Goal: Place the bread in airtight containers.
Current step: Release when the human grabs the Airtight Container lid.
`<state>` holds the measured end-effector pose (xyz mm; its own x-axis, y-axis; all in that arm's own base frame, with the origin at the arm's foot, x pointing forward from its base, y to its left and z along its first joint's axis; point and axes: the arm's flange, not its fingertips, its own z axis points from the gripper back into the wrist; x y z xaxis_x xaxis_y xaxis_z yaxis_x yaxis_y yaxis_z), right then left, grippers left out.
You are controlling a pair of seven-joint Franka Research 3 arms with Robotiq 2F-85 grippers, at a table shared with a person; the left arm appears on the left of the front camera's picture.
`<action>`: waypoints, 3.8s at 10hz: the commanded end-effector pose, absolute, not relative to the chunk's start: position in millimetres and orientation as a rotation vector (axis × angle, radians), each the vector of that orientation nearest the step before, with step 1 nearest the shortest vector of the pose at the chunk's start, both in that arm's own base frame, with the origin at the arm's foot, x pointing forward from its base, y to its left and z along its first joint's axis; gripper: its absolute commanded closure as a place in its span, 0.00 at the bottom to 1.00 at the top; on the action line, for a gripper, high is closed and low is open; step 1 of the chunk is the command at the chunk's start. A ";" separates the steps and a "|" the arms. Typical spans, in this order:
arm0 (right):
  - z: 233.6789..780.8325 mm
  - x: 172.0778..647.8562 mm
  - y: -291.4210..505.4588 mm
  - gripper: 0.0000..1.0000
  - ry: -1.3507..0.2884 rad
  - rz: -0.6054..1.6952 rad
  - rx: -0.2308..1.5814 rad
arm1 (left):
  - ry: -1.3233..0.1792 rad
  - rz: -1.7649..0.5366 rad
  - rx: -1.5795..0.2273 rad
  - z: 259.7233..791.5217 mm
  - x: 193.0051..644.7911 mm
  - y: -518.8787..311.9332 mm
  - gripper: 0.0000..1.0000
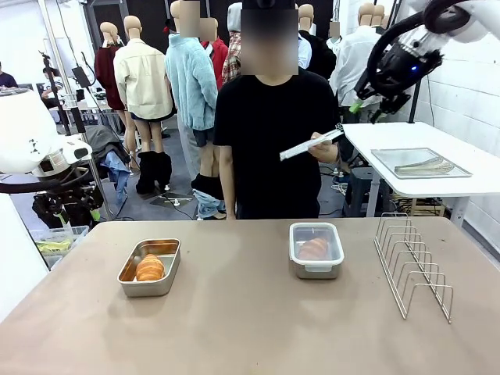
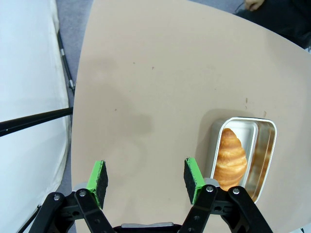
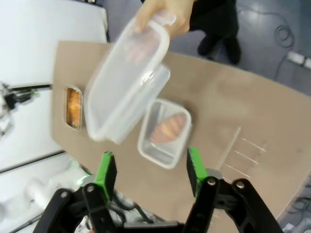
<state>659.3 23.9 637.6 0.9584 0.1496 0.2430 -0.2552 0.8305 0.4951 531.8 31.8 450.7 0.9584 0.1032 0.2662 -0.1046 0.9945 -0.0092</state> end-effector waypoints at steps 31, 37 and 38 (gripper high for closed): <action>558.7 520.0 -58.3 0.00 -0.261 0.681 0.163 | -0.271 0.106 0.005 452.1 530.9 32.4 0.18; 558.7 520.0 -58.3 0.00 -0.261 0.681 0.163 | -0.271 0.106 0.005 452.1 530.9 32.4 0.18; 558.7 520.0 -58.3 0.00 -0.261 0.681 0.163 | -0.271 0.106 0.005 452.1 530.9 32.4 0.18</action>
<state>517.1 -58.5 557.8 0.7449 0.5977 0.2963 -0.6398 0.7659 0.0634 531.8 31.8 450.8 0.9583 0.1033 0.2664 -0.1046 0.9945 -0.0092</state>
